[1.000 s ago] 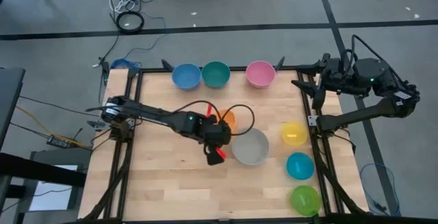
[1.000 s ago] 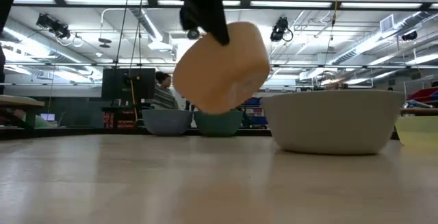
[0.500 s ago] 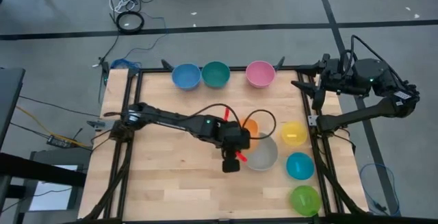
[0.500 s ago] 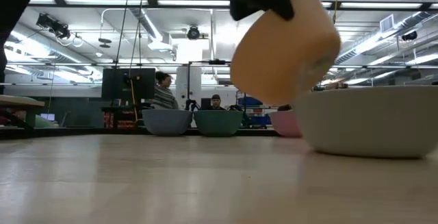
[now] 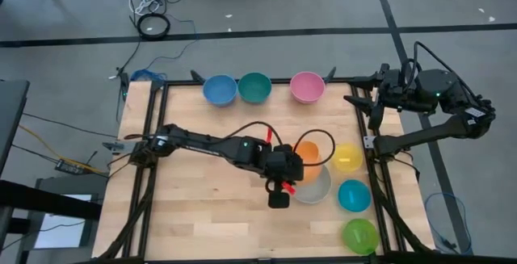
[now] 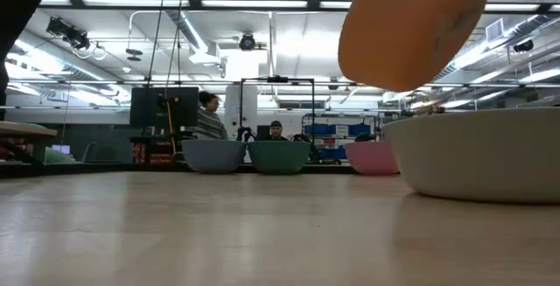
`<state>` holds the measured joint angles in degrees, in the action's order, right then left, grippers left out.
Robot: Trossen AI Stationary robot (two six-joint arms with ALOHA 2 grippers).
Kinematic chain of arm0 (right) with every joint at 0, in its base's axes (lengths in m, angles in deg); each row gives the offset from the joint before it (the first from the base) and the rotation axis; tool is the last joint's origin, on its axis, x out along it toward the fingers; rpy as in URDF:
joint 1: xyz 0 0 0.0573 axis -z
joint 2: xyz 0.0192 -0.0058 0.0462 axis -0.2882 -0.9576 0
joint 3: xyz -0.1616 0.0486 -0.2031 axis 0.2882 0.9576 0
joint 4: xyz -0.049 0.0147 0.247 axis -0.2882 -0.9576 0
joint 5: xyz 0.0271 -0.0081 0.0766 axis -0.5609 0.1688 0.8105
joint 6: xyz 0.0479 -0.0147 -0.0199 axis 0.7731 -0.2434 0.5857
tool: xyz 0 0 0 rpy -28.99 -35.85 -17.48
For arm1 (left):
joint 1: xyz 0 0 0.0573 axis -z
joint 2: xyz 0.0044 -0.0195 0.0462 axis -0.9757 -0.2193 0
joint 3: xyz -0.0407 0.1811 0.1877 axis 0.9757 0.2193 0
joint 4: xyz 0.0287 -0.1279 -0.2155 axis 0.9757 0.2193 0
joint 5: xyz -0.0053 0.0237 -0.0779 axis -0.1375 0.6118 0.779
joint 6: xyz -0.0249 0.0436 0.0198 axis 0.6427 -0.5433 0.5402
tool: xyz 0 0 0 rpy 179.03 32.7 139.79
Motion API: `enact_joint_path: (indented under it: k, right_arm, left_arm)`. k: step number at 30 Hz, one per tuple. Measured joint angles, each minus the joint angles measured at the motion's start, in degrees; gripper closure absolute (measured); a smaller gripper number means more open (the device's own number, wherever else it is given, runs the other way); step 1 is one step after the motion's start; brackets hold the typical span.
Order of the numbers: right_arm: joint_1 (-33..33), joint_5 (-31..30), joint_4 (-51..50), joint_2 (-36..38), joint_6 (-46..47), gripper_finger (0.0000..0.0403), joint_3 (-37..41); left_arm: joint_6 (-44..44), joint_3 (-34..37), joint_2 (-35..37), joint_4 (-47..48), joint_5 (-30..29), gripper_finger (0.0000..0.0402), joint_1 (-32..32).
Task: Nest bowls inside each other
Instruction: Stack the orange bowl on top of the gray bowl
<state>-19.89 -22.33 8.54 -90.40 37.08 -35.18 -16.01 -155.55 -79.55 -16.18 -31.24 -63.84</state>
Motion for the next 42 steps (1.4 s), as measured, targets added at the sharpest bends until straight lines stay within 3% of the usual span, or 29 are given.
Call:
enact_joint_path:
  k: [11,18,42]
  right_arm:
    - [0.06,-0.42,0.03,0.02,0.08,0.0164,0.0]
    - [0.26,-0.5,-0.07,0.02,0.12,0.0164,0.0]
    - [0.26,-0.54,-0.71,0.0,0.24,0.0169,0.0]
  left_arm:
    - [-2.52,-0.03,-4.19,-4.67,6.28,0.0393,0.13]
    - [-1.12,0.04,-6.39,-1.08,6.81,0.0393,-0.99]
    - [5.12,0.17,-7.34,25.68,-5.67,0.0391,-3.82]
